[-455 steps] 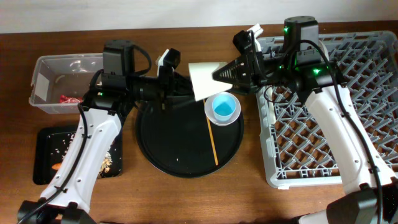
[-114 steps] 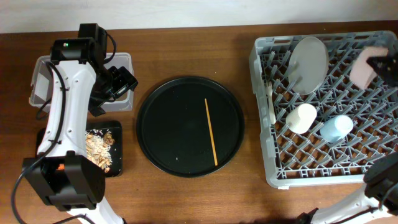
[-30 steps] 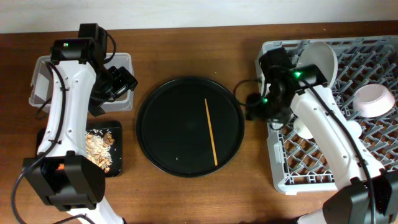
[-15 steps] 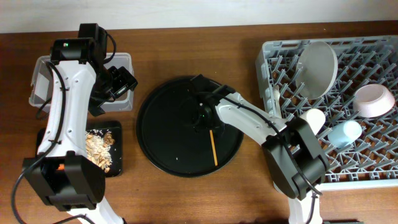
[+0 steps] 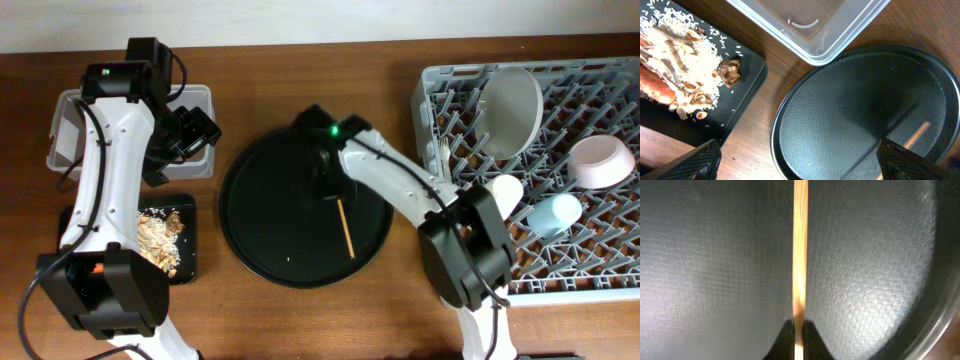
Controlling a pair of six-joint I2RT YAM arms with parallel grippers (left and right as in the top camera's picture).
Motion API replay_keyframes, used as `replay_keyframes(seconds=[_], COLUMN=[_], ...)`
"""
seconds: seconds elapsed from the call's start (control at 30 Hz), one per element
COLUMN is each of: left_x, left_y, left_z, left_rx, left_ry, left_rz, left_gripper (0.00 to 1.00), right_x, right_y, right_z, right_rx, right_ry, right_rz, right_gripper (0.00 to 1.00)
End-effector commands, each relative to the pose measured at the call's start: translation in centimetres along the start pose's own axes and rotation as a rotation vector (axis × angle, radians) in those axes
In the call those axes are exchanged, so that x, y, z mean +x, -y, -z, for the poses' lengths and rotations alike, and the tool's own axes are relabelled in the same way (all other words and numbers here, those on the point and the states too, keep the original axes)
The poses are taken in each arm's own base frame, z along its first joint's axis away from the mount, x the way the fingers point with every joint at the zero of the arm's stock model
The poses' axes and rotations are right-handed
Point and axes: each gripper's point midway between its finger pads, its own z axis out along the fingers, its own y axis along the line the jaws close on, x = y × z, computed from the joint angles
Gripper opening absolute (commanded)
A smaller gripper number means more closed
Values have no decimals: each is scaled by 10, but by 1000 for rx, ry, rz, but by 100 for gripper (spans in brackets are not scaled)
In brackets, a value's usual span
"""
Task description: Sort waste into correct bins and load items into the dishwasher rack
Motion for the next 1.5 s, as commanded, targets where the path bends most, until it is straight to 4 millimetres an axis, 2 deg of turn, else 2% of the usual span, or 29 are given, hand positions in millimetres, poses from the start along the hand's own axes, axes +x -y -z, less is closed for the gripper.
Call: replay_keyframes(seconds=[0.0, 0.03, 0.07, 0.1, 0.13, 0.2, 0.23, 0.27, 0.4, 0.53, 0.57, 0.6, 0.63, 0.67, 0.77, 0.83, 0.87, 0.9, 0.93, 1.0, 1.03, 1.07, 1.1, 1.13, 1.17, 1.2, 1.27, 1.33, 1.47], left_x=[-1, -1, -1, -1, -1, -1, -1, -1, -1, -1, -1, -1, -1, -1, -1, -1, -1, -1, -1, -1, -1, -1, -1, -1, -1, -1, -1, -1, -1], left_y=[-2, -2, -2, -2, -2, -2, -2, -2, -2, -2, -2, -2, -2, -2, -2, -2, -2, -2, -2, -2, -2, -2, -2, -2, -2, -2, -2, -2, -2], left_z=[0, 0, 0, 0, 0, 0, 0, 0, 0, 0, 0, 0, 0, 0, 0, 0, 0, 0, 0, 0, 0, 0, 0, 0, 0, 0, 0, 0, 0], left_rx=[-7, -7, -7, -7, -7, -7, -7, -7, -7, -7, -7, -7, -7, -7, -7, -7, -7, -7, -7, -7, -7, -7, -7, -7, -7, -7, -7, -7, -7], left_ry=[3, 3, 3, 3, 3, 3, 3, 3, 3, 3, 3, 3, 3, 3, 3, 3, 3, 3, 3, 3, 3, 3, 3, 3, 3, 3, 3, 3, 3], left_rz=[-3, -3, -3, -3, -3, -3, -3, -3, -3, -3, -3, -3, -3, -2, -3, -3, -3, -3, -3, -3, -3, -3, -3, -2, -3, -3, -3, -3, -3], left_gripper=[99, 99, 99, 99, 99, 99, 99, 99, 99, 99, 99, 99, 99, 99, 99, 99, 99, 99, 99, 99, 99, 99, 99, 99, 99, 99, 99, 99, 99], right_x=[-42, -53, -61, -65, -65, -64, -70, -72, -81, -81, -80, -80, -80, -79, -69, -56, -44, -24, -8, 43, 59, 91, 112, 142, 163, 175, 204, 214, 211], right_y=[32, 63, 104, 145, 189, 235, 257, 264, 258, 238, 232, 229, 226, 226, 223, 217, 207, 199, 197, 184, 174, 162, 161, 163, 157, 152, 152, 153, 155], right_z=[87, 122, 152, 165, 166, 159, 152, 145, 122, 91, 88, 87, 87, 87, 88, 117, 148, 176, 190, 231, 240, 246, 244, 237, 227, 217, 190, 178, 169], right_rx=[-45, -41, -23, 5, 35, 24, 24, 14, -33, -76, -79, -79, -78, -78, -89, -108, -153, -178, -179, -190, -193, -177, -131, -61, -62, -83, -87, -79, -47], right_ry=[157, 204, 251, 269, 267, 258, 271, 265, 238, 170, 159, 157, 156, 153, 113, 130, 165, 175, 170, 171, 189, 191, 193, 207, 240, 278, 270, 244, 189], right_rz=[-20, -18, -12, -7, -31, -83, -119, -124, -119, -99, -86, -79, -75, -74, -125, -190, -201, -199, -209, -239, -215, -224, -256, -308, -325, -317, -308, -308, -302], right_gripper=[4, 4, 4, 4, 4, 4, 4, 4, 4, 5, 11, 35, 47, 67, 78, 80, 82, 82, 82, 83, 84, 84, 84, 85, 86, 99, 99, 99, 99])
